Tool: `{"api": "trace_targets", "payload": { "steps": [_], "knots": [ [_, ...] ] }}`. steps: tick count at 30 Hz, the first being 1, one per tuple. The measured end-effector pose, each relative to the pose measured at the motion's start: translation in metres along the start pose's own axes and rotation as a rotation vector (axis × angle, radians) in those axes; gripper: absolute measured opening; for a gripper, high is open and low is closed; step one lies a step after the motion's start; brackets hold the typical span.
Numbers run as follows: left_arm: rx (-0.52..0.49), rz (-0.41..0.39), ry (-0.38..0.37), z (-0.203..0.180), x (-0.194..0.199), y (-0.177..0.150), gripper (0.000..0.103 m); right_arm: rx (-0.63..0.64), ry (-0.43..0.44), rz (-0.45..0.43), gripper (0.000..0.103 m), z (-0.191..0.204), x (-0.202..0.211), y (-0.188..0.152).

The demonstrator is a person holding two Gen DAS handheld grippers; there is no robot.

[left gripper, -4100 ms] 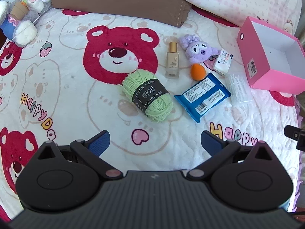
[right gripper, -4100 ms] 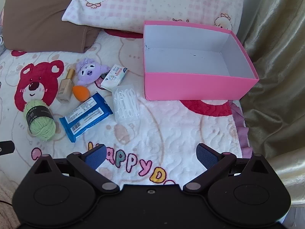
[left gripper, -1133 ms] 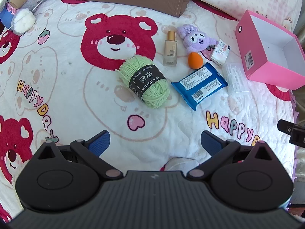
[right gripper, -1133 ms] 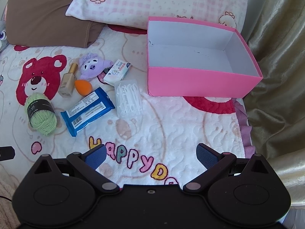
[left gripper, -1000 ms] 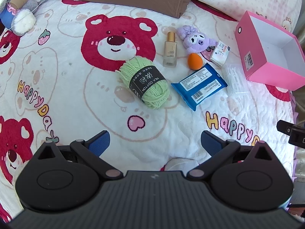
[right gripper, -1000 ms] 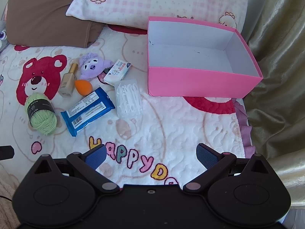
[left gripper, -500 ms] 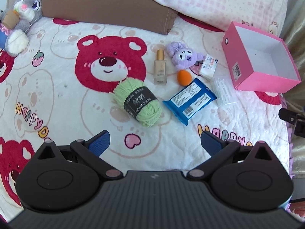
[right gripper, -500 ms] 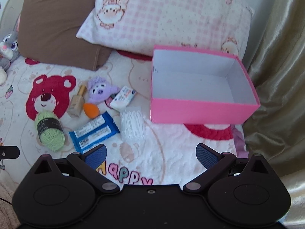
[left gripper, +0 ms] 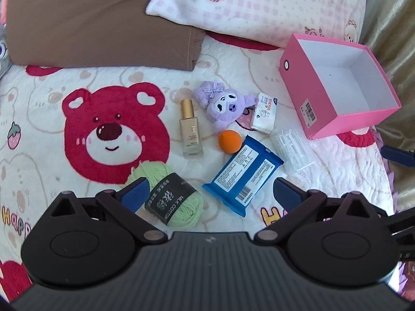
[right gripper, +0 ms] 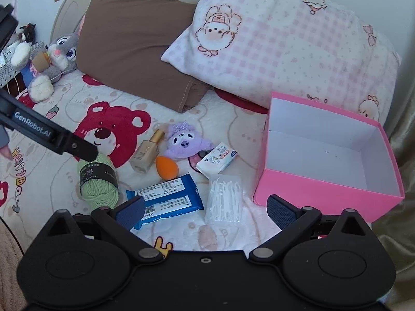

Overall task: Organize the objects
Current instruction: 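Lower the left gripper onto the blue wipe pack and close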

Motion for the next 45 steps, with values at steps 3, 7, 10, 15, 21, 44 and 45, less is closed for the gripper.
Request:
{"api": "trace_targets", "payload": {
  "steps": [3,7,10,15,21,44,45],
  "knots": [
    [-0.044,0.019,-0.007,-0.002,-0.024,0.011,0.103,-0.009,0.038,0.029,0.101,0.003,-0.018,-0.002],
    [-0.049,0.077,-0.1,-0.005,-0.062,0.021,0.1,-0.069,0.077,0.075,0.1,0.005,-0.043,-0.006],
    [-0.056,0.107,-0.106,-0.007,-0.085,0.023,0.099,-0.113,0.098,0.1,0.1,0.007,-0.059,-0.011],
    [-0.129,0.086,-0.185,-0.019,-0.103,0.02,0.084,-0.114,0.114,0.191,0.1,0.014,-0.094,-0.019],
    [-0.107,0.103,-0.224,-0.02,-0.127,0.013,0.08,-0.133,0.151,0.25,0.1,0.021,-0.118,-0.028],
    [0.143,0.164,-0.358,-0.016,-0.158,-0.006,0.04,-0.289,0.121,0.174,0.041,0.01,-0.148,-0.056],
    [0.167,0.162,-0.375,-0.015,-0.156,-0.007,0.04,-0.267,0.119,0.178,0.041,0.01,-0.146,-0.055]
  ]
}}
Point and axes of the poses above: each gripper's, at about its wrist camera, not at the fingertips, and x roughly against the way its jaws point, z to its left, y to its top, the point moved 5 cm from there along -x, roughly the way its jaws point, and after that the axes turned 15 degrees about -x, right-handed, at the moved point
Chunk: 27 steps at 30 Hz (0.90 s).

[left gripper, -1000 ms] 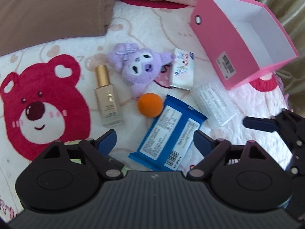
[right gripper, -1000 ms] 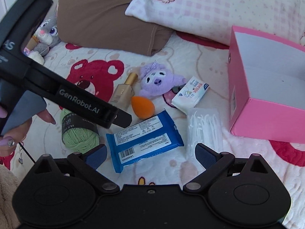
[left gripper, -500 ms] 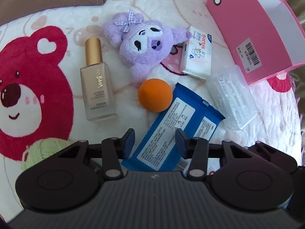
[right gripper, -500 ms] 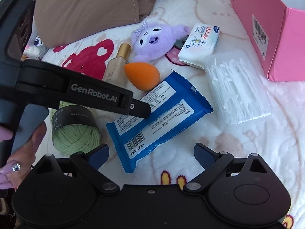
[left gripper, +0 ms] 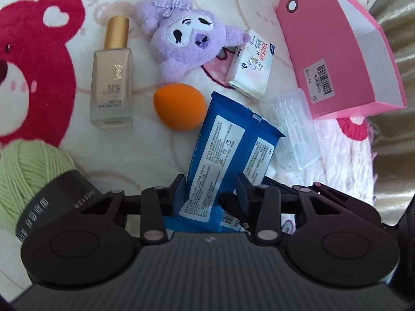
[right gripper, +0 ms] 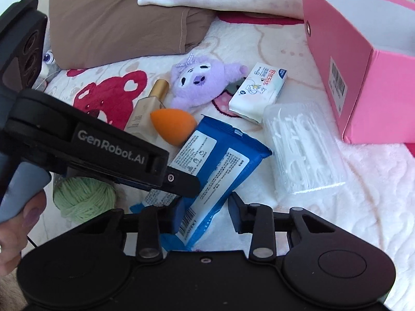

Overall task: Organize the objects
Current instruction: 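Lower the left gripper onto the blue wipe pack and close, then carry the blue wipe pack with the left gripper into the pink box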

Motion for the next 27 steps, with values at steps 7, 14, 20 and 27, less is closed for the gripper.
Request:
{"api": "trace_targets", "payload": {
  "steps": [7,14,20,27],
  "knots": [
    [0.102,0.026,-0.052,-0.001,0.003,-0.024,0.03,0.324,-0.079,-0.015,0.056,0.015,0.012,-0.018],
    [0.23,0.021,-0.15,0.0,-0.014,-0.04,0.025,0.131,-0.009,0.091,0.086,0.003,0.012,-0.027],
    [0.216,0.009,-0.14,-0.003,-0.013,-0.042,0.025,0.11,-0.101,0.06,0.083,-0.001,0.003,-0.033],
    [0.103,-0.032,-0.046,-0.007,-0.019,-0.036,0.028,0.197,-0.17,0.055,0.078,0.0,-0.001,-0.036]
  ]
}}
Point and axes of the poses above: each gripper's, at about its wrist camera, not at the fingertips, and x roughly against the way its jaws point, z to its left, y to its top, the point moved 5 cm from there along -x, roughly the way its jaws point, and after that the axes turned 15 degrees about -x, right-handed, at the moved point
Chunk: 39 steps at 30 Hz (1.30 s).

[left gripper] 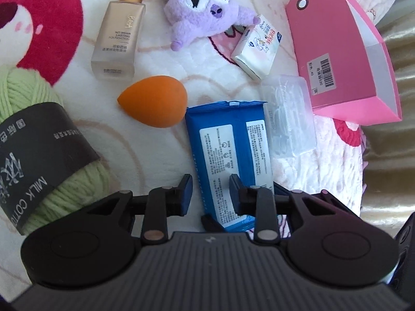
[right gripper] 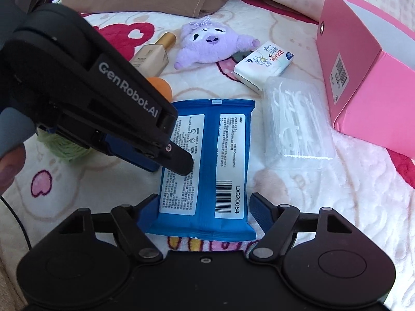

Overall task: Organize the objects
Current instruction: 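Carry the blue wipe pack with the left gripper into the pink box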

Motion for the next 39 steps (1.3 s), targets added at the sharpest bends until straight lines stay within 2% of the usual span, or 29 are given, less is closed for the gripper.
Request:
{"api": "trace_targets", "payload": {
  "steps": [2,6,8,11,13,16,21,24,27,29,34,36,39],
  "knots": [
    [0.004,-0.009,-0.018,-0.004,-0.002,0.0,0.028,0.004,0.019,-0.012,0.069,-0.002,0.005,-0.001],
    [-0.014,-0.045,-0.004,-0.012,0.003,-0.005,0.028,0.024,0.033,-0.033,0.064,-0.002,0.011,0.001],
    [-0.015,-0.061,-0.004,-0.014,0.006,-0.008,0.027,-0.005,0.05,-0.018,0.063,-0.005,0.013,0.004],
    [-0.046,-0.082,0.04,-0.018,0.008,-0.011,0.026,-0.052,0.1,0.0,0.059,-0.01,0.018,0.006],
    [-0.066,-0.095,0.062,-0.023,0.01,-0.014,0.026,-0.069,0.124,0.008,0.059,-0.012,0.02,0.007],
    [-0.079,-0.103,0.073,-0.026,0.012,-0.016,0.026,-0.025,0.14,-0.007,0.059,-0.011,0.022,0.004],
    [-0.014,-0.076,0.052,-0.016,0.0,-0.019,0.028,0.05,0.117,0.008,0.062,-0.009,0.007,-0.001],
    [0.035,-0.103,0.029,-0.014,0.002,-0.02,0.026,0.057,0.114,0.004,0.063,-0.009,0.003,0.0],
    [0.048,-0.131,0.02,-0.015,0.011,-0.022,0.023,0.025,0.148,0.023,0.062,-0.013,0.006,0.007],
    [0.05,-0.152,-0.001,-0.02,0.021,-0.023,0.023,0.065,0.156,0.026,0.06,-0.012,0.014,0.011],
    [0.009,-0.258,-0.026,-0.049,0.057,-0.014,0.023,0.146,0.155,-0.07,0.059,-0.01,0.055,0.027],
    [-0.022,-0.286,-0.05,-0.066,0.068,-0.001,0.023,0.125,0.148,-0.114,0.059,-0.02,0.073,0.042],
    [-0.121,-0.319,-0.065,-0.104,0.081,0.031,0.023,0.062,0.134,-0.183,0.059,-0.042,0.099,0.068]
  ]
}}
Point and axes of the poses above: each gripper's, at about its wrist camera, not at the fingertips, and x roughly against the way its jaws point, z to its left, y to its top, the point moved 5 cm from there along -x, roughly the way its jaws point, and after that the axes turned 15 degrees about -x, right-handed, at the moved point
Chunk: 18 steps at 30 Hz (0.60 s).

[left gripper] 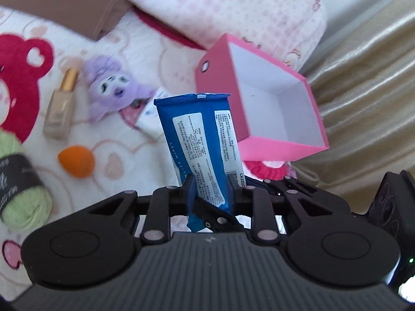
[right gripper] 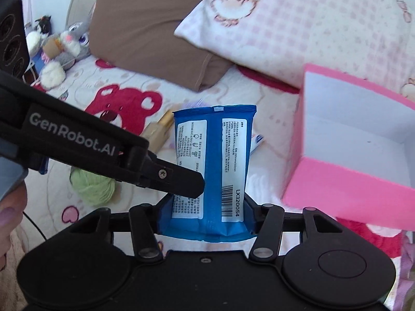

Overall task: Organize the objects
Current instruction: 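Carry the blue wipe pack with the left gripper into the pink box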

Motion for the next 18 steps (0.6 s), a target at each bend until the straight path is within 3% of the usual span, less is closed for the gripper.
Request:
{"api": "trace_targets", "payload": {
  "steps": [8,12,18],
  "knots": [
    [-0.136,-0.023,-0.126,-0.079,-0.037,0.078,0.024,-0.112,-0.134,-0.162,0.059,-0.072,0.052,0.059],
    [-0.139,0.004,-0.169,-0.105,-0.073,0.105,0.024,-0.14,-0.217,-0.167,0.059,-0.109,0.054,0.079],
    [-0.085,0.039,-0.232,-0.119,-0.133,0.131,0.024,-0.197,-0.274,-0.113,0.059,-0.164,0.032,0.105]
  ]
}}
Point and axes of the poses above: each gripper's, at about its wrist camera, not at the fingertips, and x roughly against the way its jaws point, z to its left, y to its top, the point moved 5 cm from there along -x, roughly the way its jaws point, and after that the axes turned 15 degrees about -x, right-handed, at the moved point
